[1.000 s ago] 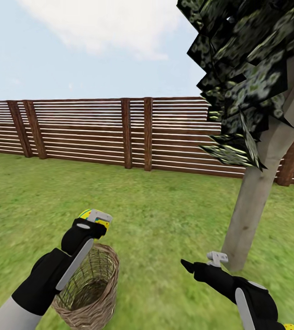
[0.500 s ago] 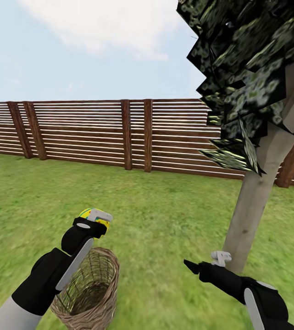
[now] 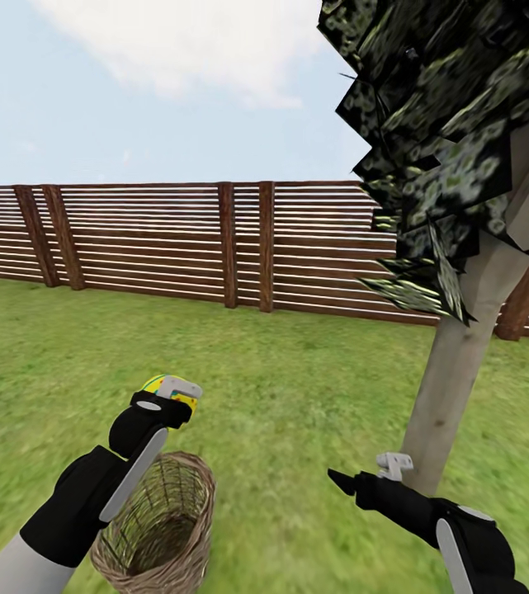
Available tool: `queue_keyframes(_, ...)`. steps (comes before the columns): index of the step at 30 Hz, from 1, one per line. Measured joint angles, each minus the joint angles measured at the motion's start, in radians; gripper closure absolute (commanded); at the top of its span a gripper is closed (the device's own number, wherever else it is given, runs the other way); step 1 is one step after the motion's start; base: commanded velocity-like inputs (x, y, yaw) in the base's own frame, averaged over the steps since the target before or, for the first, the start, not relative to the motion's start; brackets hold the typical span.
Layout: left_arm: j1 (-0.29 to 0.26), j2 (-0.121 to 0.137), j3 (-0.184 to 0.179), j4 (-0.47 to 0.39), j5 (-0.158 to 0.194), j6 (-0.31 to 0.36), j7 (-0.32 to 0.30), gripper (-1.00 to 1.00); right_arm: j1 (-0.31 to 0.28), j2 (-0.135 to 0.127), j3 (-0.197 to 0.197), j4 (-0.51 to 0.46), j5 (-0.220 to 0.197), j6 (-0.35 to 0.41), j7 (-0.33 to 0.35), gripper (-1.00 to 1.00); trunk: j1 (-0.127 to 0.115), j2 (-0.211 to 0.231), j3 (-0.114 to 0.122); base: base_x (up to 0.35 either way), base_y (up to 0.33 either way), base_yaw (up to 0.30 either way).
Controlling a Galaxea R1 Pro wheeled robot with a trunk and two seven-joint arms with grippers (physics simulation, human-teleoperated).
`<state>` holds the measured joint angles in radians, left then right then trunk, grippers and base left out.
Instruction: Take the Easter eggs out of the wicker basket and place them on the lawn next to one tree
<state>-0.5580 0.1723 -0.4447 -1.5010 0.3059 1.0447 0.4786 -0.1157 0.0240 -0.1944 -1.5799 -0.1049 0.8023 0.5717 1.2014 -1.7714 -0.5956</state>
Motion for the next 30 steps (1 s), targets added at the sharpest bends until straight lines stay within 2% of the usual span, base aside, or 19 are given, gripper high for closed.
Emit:
queue_keyframes(5,0.0,0.0,0.001,0.001,0.0,0.0,-0.002,1.0,0.001,-0.002,-0.011,0.08,-0.001,0.001,-0.002,-1.0,-0.019,0.035,0.016,0.0,0.0,0.0)
queue_keyframes(8,0.0,0.0,0.0,0.0,0.0,0.0,-0.002,1.0,0.021,-0.009,-0.015,0.255,0.003,-0.003,-0.019,-1.0,-0.031,0.056,0.025,0.0,0.0,0.0)
queue_keyframes(9,0.0,0.0,0.0,0.0,0.0,0.0,-0.002,1.0,0.025,-0.009,-0.014,0.337,0.003,-0.031,-0.03,-1.0,-0.034,0.063,0.028,0.0,0.0,0.0)
queue_keyframes(12,0.0,0.0,0.001,0.0,0.0,0.0,-0.003,1.0,0.028,-0.001,-0.007,0.431,-0.005,-0.167,-0.039,-1.0,-0.046,0.084,0.038,0.0,0.0,0.0)
queue_keyframes(15,0.0,0.0,-0.002,0.001,0.0,0.0,-0.003,1.0,0.029,0.003,-0.002,0.499,-0.009,-0.213,-0.041,-1.0,-0.058,0.105,0.047,0.0,0.0,0.0)
queue_keyframes(23,0.0,0.0,-0.006,0.0,0.0,0.0,-0.003,1.0,0.029,0.005,-0.001,0.54,-0.017,-0.239,-0.042,-1.0,-0.088,0.161,0.072,0.0,0.0,0.0)
queue_keyframes(24,0.0,0.0,-0.006,0.0,0.0,0.0,-0.003,1.0,0.029,0.005,-0.001,0.542,-0.017,-0.263,-0.043,-1.0,-0.092,0.168,0.075,0.0,0.0,0.0)
queue_keyframes(27,0.0,0.0,-0.006,0.0,0.0,0.0,-0.004,1.0,0.029,0.007,0.002,0.573,-0.017,-0.415,-0.044,-1.0,-0.104,0.189,0.085,0.0,0.0,0.0)
queue_keyframes(30,0.0,0.0,-0.008,0.0,0.0,0.0,-0.005,1.0,0.029,0.008,0.003,0.592,-0.015,-0.465,-0.046,-1.0,-0.115,0.21,0.094,0.0,0.0,0.0)
